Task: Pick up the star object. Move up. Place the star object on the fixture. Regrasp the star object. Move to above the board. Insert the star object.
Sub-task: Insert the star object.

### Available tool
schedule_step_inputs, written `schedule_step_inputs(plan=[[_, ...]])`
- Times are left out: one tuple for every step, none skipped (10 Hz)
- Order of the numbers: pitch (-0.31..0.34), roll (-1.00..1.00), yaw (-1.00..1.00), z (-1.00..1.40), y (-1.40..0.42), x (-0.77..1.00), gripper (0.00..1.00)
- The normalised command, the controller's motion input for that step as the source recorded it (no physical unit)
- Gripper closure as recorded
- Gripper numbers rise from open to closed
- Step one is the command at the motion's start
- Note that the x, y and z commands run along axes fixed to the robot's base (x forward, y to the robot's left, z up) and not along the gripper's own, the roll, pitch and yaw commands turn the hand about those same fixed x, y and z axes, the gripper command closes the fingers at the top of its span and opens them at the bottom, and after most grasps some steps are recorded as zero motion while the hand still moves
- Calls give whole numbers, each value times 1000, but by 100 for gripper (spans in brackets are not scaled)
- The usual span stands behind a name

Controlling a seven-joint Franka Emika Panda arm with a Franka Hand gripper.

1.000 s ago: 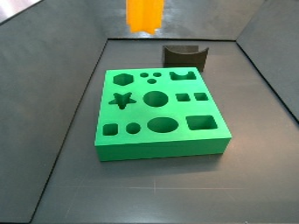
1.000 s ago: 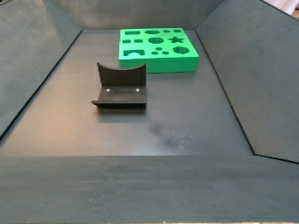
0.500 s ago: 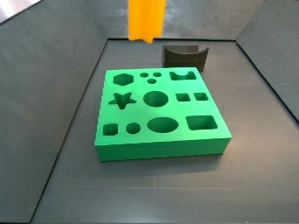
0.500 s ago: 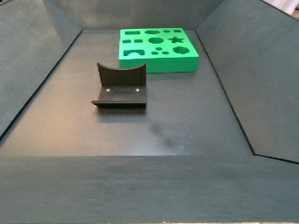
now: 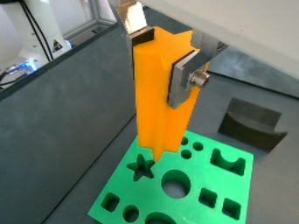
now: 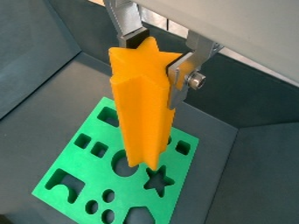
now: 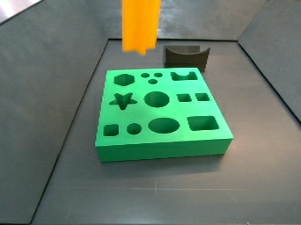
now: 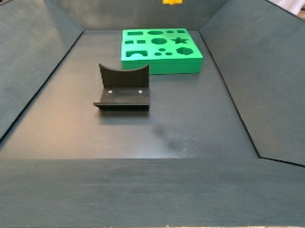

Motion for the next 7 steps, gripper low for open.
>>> schedule_step_inputs(plan=[[0, 0, 0, -23, 0, 0, 100], [0, 0, 0, -280, 14, 0, 100], [-4, 0, 3, -366, 3, 0, 100], [-6, 0, 29, -334, 0, 0, 100], [-4, 0, 91, -317, 0, 26, 100], [0, 0, 80, -177, 0, 9, 100], [0, 0, 0, -20, 0, 0, 100]])
